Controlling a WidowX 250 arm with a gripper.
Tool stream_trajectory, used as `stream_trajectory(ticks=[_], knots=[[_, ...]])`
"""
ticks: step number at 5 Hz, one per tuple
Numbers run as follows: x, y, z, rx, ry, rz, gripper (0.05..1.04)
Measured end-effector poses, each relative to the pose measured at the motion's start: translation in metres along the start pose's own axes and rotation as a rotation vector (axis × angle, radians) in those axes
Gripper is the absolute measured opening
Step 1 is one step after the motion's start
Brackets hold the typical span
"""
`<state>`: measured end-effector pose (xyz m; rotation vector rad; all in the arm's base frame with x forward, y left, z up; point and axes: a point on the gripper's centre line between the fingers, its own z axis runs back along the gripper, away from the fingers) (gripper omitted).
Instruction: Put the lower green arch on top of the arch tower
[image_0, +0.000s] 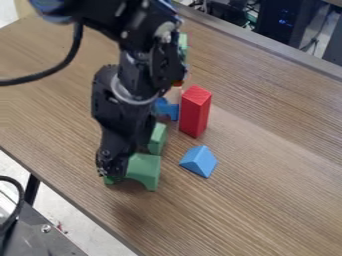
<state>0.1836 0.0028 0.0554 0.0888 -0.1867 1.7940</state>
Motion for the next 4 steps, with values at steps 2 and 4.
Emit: stream_trajectory(ticks=[2,4], knots=[[-0.002,0.006,-0.020,0.051,-0.023,-0.001,0.964],[-0.002,0.008,-0.030,0.067,-0.035,-0.049,0.601]])
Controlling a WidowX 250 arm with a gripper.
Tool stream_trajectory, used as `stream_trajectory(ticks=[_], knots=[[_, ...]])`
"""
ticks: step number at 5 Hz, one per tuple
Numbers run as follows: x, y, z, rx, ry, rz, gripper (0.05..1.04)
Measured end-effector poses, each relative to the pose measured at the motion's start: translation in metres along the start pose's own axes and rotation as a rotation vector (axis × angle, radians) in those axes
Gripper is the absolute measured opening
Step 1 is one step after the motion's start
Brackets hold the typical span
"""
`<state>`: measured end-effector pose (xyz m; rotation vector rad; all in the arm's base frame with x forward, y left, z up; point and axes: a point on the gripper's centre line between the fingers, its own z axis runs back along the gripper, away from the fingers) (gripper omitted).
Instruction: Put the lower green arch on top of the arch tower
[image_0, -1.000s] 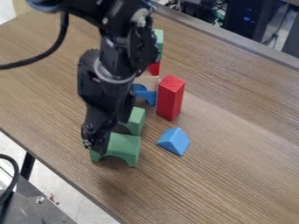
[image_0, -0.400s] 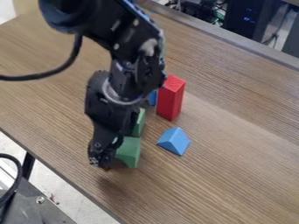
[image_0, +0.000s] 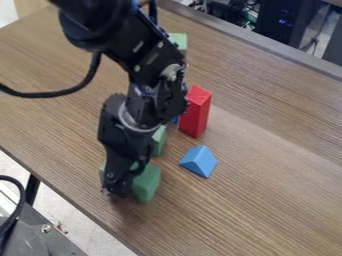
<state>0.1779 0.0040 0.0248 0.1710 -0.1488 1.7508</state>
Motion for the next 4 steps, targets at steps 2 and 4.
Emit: stream_trajectory(ticks=[2,4], knots=[[-0.002,-0.032,0.080,-0.245,0.079,-0.143,0.601],[0.009,-0.054,0.155,-0.351,0.189,-0.092,0.601]])
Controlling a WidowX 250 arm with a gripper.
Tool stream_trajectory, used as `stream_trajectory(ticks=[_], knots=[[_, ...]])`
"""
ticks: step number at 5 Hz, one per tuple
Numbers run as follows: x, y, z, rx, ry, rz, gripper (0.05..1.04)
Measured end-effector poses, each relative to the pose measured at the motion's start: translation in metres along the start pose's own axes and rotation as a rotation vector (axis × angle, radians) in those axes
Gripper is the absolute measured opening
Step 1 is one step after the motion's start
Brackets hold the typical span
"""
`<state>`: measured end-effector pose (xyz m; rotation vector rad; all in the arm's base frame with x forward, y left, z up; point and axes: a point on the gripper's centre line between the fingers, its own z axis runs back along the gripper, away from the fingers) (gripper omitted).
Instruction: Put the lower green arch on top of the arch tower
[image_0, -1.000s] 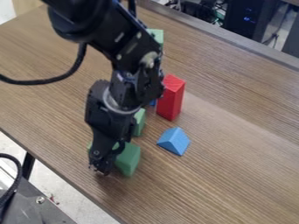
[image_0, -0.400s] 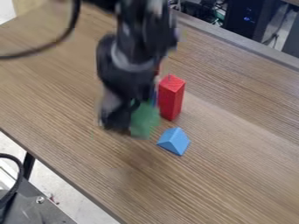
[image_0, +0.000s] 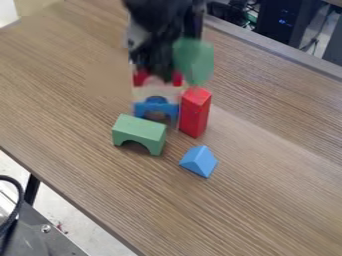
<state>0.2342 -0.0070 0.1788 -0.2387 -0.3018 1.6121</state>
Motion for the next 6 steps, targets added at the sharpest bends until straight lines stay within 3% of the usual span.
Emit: stream_trajectory(ticks=[1,3,5,6], knots=[[0.009,-0.015,0.009,-0.011,-0.013,0.076,0.601],[0.036,-0.039,0.008,0.014,-0.110,0.274,0.601],[0.042,-0.061,-0.009,0.053,-0.126,0.347,0.601],[0.041,-0.066,-0.020,0.101,-0.125,0.365,0.601]])
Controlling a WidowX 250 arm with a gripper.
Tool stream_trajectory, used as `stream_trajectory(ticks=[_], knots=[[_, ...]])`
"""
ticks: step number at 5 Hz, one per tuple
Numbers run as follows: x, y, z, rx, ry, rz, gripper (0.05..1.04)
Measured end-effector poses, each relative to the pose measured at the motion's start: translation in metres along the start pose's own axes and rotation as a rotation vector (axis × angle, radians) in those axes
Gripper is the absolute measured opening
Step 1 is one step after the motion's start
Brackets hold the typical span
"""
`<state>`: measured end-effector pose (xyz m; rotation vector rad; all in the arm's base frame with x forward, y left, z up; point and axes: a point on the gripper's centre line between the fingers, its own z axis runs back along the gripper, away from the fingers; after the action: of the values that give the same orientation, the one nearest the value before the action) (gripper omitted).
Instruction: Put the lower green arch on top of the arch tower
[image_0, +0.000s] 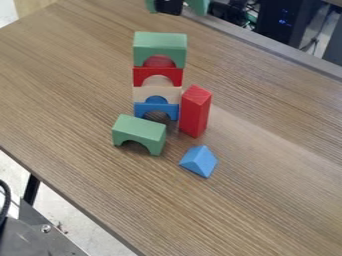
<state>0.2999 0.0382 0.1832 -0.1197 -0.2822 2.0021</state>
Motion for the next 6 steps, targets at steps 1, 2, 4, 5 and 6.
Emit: stream_trajectory(ticks=[1,2,4,5,6], knots=[[0.000,-0.003,-0.007,0.051,-0.032,0.054,0.601],[0.004,-0.001,-0.013,0.091,-0.059,0.087,0.601],[0.015,-0.002,-0.019,0.108,-0.079,0.136,0.601],[0.018,0.003,-0.026,0.124,-0.083,0.140,0.601],[0.018,0.005,-0.028,0.135,-0.080,0.145,0.601]])
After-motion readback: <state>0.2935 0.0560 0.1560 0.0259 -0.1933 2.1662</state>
